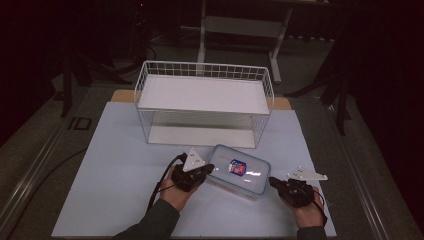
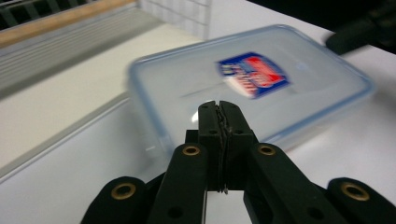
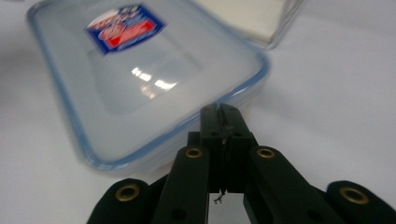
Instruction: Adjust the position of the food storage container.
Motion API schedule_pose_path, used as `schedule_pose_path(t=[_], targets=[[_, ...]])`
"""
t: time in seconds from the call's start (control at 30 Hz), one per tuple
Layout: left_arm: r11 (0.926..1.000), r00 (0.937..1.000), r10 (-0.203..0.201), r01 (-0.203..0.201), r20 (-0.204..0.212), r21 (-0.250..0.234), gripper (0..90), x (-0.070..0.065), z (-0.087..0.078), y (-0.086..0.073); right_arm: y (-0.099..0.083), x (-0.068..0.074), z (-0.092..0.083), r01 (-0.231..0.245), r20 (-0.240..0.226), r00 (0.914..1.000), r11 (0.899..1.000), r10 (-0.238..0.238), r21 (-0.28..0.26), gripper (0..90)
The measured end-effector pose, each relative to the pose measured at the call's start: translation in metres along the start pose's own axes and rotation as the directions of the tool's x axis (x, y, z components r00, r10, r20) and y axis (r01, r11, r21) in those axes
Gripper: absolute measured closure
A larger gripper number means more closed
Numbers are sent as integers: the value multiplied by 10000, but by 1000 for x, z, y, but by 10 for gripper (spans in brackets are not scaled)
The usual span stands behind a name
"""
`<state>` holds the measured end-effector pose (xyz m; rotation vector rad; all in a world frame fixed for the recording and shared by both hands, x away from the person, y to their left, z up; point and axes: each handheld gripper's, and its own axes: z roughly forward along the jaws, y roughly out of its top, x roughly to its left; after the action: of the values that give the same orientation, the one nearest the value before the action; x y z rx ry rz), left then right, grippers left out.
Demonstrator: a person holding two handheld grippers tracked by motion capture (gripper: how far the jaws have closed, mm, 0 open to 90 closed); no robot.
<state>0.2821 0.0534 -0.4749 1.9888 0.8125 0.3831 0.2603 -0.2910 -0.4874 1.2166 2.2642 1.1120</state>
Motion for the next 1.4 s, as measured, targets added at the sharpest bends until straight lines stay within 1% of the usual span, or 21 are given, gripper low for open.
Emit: schedule_pose_path(t=[0.1, 0.17, 0.2, 0.27, 0.4, 0.57, 0.63, 0.67, 0.73, 0.9, 0.97, 1.1, 1.2, 1.27, 1.33, 1.4], targets=[[9999, 9996, -119, 120, -243, 46, 890, 10, -4, -2, -1, -2, -1, -75, -236, 9997, 9997, 81, 237, 893], [9998, 9990, -177, 181, -400, 90, 890, 14, -4, -5, -3, -3, 0, -118, -339, 9993, 9989, 134, 454, 895], [9996, 9987, -257, 261, -440, 95, 892, 16, -4, -7, -4, -3, 1, -46, -318, 9995, 9988, 62, 497, 895], [9991, 9979, -350, 363, -552, 234, 893, 18, 0, -11, -4, -4, 1, -94, -353, 9993, 9985, 113, 535, 895], [9973, 9968, -575, 598, -557, 416, 894, 22, 6, -17, -3, -5, 2, -172, -323, 9993, 9988, 187, 451, 896], [9967, 9957, -671, 699, -642, 423, 894, 28, 3, -20, 1, -4, 7, -268, -307, 9991, 9990, 279, 356, 896], [9957, 9948, -790, 818, -648, 424, 895, 31, 2, -22, 3, -1, 11, -224, -312, 9992, 9991, 235, 352, 896], [9960, 9951, -703, 740, -696, 507, 895, 32, 1, -22, 5, 0, 13, -192, -327, 9993, 9992, 204, 359, 896], [9956, 9949, -707, 749, -726, 558, 895, 34, -1, -24, 9, 2, 18, -144, -354, 9992, 9992, 158, 369, 896], [9944, 9929, -819, 872, -859, 594, 895, 41, -8, -29, 19, 7, 29, -8, -498, 9988, 9988, 32, 480, 897], [9939, 9925, -853, 910, -872, 631, 896, 43, -11, -32, 23, 8, 33, 62, -480, 9988, 9987, -38, 503, 897], [9948, 9950, -690, 741, -725, 701, 896, 44, -15, -36, 29, 7, 40, 146, -411, 9991, 9983, -123, 556, 898], [9938, 9941, -830, 877, -701, 676, 897, 44, -19, -39, 33, 6, 46, 163, -391, 9991, 9984, -142, 535, 898], [9939, 9941, -812, 861, -716, 682, 896, 45, -21, -40, 36, 5, 50, 171, -377, 9992, 9986, -153, 500, 898], [9941, 9933, -752, 816, -878, 721, 896, 49, -23, -40, 40, 6, 55, 208, -416, 9990, 9987, -189, 465, 898], [9919, 9881, -869, 976, -1267, 810, 896, 56, -23, -41, 43, 9, 60, 216, -468, 9987, 9987, -195, 457, 898]])
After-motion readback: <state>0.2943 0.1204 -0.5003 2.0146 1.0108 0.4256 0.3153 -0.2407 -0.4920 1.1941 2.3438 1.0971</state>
